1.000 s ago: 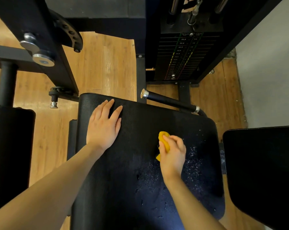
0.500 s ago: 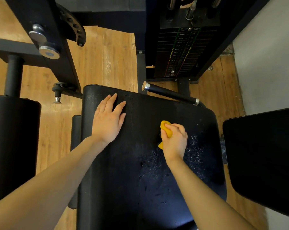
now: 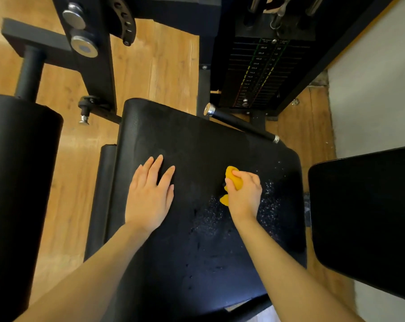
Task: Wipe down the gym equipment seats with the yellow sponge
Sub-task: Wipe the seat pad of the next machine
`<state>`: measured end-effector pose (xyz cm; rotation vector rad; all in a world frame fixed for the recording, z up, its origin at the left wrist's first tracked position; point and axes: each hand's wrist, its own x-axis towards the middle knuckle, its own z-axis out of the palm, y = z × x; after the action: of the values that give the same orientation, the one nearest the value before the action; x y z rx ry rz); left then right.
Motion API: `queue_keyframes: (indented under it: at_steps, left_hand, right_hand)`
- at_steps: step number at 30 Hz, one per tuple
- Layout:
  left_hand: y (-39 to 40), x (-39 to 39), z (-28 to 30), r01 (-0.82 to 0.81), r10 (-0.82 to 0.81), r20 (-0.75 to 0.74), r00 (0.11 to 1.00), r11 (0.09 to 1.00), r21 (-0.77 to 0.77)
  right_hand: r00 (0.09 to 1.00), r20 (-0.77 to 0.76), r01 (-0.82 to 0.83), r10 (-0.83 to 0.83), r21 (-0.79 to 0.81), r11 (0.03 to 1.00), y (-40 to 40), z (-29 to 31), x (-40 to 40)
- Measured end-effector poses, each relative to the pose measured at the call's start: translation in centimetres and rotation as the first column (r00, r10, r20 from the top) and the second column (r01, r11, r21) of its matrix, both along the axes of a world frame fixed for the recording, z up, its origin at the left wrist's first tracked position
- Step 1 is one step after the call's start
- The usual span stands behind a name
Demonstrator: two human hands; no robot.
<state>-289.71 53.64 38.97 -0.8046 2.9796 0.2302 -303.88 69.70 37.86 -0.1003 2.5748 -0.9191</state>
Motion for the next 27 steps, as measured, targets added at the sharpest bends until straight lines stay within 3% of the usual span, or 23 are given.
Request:
queue_keyframes:
  at_steps: [9, 16, 19, 22, 27]
  left_hand:
    - [0.5, -0.1, -0.2, -0.011, 0.010, -0.022, 1.000, 0.999, -0.050]
    - [0.7, 0.0, -0.3, -0.011, 0.007, -0.049, 0.999, 0.997, -0.077]
    - [0.8, -0.1, -0.3, -0.015, 0.010, -0.057, 0.998, 0.996, -0.084]
    - [0.7, -0.1, -0.4, -0.020, 0.015, -0.052, 0.999, 0.996, -0.085]
    - [0.7, 0.0, -0.5, -0.016, 0.013, -0.048, 0.999, 0.997, -0.077]
  right_hand:
    - [0.997, -0.076, -0.016, 0.009, -0.088, 0.996, 5.6, -1.3, 7.5]
    - [0.991, -0.088, 0.083, -0.105, -0.224, 0.971, 3.4, -1.6, 4.0]
    - [0.985, -0.133, 0.079, -0.111, -0.221, 0.972, 1.1, -1.3, 1.1]
    - [0.989, -0.142, 0.029, -0.046, -0.119, 0.993, 0.1, -1.9, -0.1]
    - [0.985, -0.173, -0.051, 0.030, -0.120, 0.991, 2.6, -1.9, 4.0]
